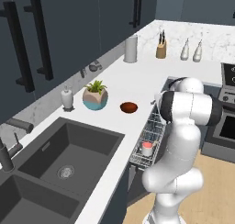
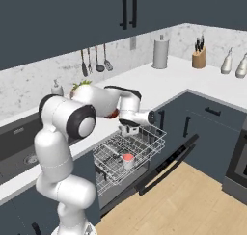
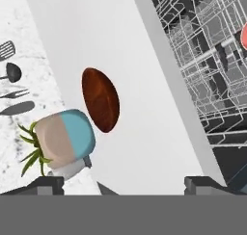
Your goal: Pick up the cup and bowl from the counter, place them in the dishwasher, and close the dishwasher door.
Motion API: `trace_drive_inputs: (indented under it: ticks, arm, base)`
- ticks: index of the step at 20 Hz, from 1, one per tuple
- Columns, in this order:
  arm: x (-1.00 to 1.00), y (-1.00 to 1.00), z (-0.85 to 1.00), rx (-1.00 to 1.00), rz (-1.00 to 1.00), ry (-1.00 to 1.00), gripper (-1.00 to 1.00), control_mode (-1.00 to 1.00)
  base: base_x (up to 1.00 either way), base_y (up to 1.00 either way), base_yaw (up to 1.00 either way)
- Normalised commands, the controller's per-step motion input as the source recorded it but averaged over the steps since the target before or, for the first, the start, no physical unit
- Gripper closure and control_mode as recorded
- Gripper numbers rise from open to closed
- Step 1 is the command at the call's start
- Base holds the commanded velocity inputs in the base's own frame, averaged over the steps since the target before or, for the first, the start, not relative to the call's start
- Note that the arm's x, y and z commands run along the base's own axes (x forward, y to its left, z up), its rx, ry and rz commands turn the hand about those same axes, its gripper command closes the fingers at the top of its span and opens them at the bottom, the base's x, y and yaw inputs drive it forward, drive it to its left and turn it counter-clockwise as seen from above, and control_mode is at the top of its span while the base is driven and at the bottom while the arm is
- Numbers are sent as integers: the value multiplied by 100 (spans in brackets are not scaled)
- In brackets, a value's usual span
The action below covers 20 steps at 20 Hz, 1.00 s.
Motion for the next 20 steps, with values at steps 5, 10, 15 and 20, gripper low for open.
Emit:
trace_drive_inputs:
  ticks: [5,10,15,20]
  arm:
    - [59,39,-2,-22,1,0,-100,-100]
    - [54,19,-22,-15,0,0,-100,-100]
    - [44,9,-42,-15,0,1,-100,-100]
    - [42,16,-28,-7,0,1,-100,-100]
  base:
    - [0,0,0]
    - [0,0,0]
    - [0,0,0]
    - [0,0,0]
